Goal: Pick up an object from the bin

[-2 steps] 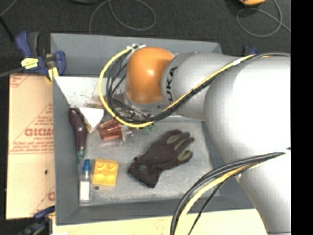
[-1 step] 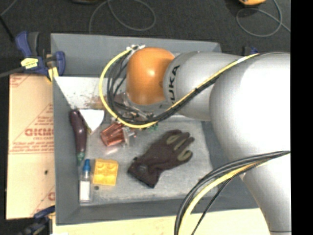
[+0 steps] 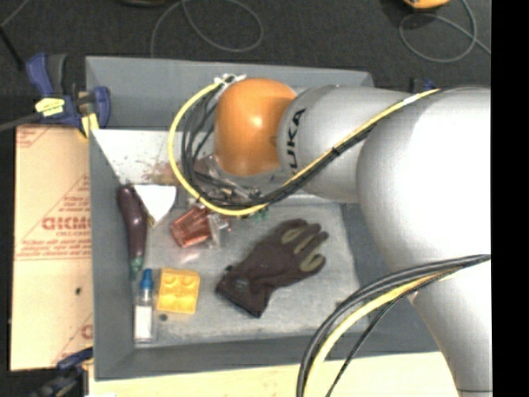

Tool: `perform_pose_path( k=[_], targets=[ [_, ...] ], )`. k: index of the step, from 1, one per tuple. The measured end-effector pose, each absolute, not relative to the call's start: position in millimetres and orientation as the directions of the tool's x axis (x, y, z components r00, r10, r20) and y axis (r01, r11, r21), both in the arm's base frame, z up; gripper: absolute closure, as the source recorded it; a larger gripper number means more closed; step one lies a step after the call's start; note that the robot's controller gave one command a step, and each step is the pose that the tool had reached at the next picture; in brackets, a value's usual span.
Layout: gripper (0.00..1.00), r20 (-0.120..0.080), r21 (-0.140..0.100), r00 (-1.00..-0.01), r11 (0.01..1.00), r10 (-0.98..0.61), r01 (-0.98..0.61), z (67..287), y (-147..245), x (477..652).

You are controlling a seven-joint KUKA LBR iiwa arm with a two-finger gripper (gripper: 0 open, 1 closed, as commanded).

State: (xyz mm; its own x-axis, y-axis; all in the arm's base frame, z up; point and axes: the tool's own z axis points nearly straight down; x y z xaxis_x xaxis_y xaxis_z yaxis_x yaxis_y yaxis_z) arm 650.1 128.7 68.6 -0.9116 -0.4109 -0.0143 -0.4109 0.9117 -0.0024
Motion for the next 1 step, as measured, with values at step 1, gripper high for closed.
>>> perform_pose_path(
  k=[1],
  targets=[
    [1.0,-0.018,-0.002,-0.913,0.914,-0.407,-0.407,78.1,128.6,650.6]
  ],
)
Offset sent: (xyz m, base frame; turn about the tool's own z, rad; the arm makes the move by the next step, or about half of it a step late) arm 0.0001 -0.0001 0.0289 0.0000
